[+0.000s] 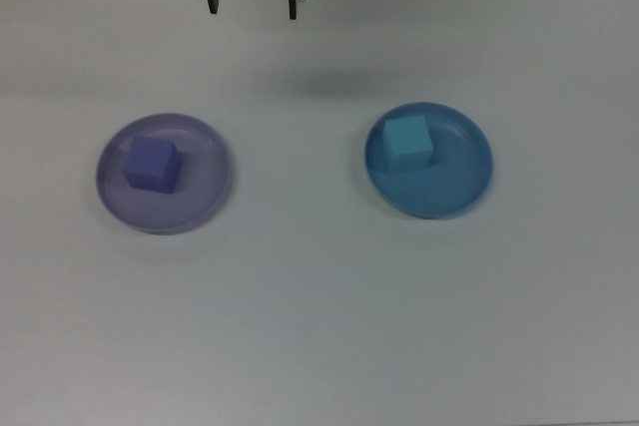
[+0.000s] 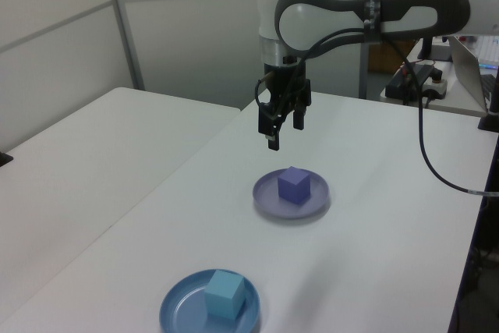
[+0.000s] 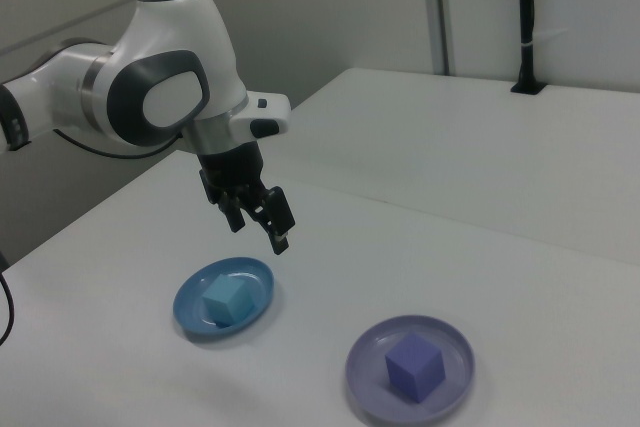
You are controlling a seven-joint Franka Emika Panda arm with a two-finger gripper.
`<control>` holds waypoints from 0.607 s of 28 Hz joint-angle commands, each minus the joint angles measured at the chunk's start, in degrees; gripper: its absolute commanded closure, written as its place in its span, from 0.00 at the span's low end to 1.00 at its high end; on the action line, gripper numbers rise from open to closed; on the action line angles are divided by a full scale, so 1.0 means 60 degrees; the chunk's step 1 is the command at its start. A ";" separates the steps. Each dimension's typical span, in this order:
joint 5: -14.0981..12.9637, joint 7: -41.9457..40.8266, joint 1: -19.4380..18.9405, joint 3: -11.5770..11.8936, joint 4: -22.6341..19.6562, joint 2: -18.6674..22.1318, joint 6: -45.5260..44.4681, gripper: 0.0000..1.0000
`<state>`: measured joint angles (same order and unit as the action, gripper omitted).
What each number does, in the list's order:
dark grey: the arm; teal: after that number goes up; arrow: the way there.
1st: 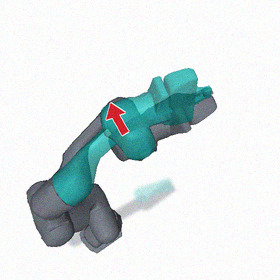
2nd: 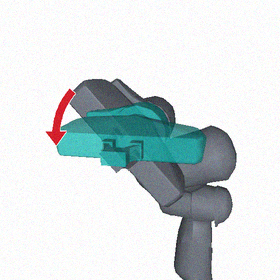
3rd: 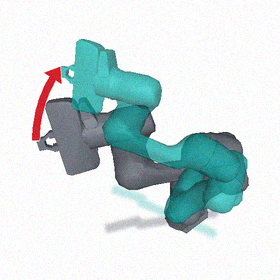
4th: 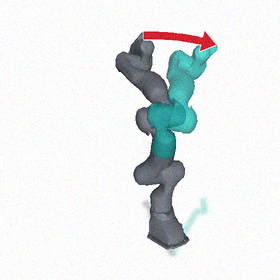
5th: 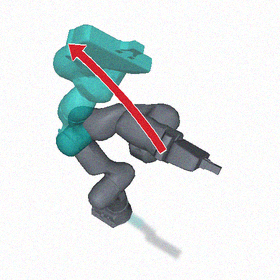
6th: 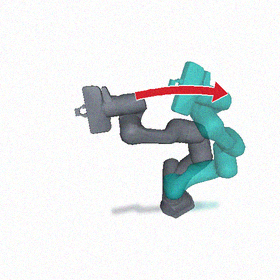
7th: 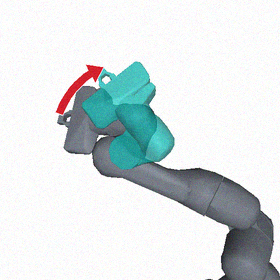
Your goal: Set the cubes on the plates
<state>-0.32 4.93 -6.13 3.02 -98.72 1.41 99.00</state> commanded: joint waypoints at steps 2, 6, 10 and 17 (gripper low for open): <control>-0.0195 -0.0309 0.0114 0.0054 0.0076 0.0028 -0.0064 0.00; -0.0225 -0.0309 0.0231 0.0039 0.0149 0.0043 -0.0079 0.00; -0.0239 -0.0309 0.0232 0.0054 0.0192 0.0043 -0.0079 0.00; -0.0239 -0.0324 0.0231 0.0054 0.0251 0.0043 -0.0079 0.00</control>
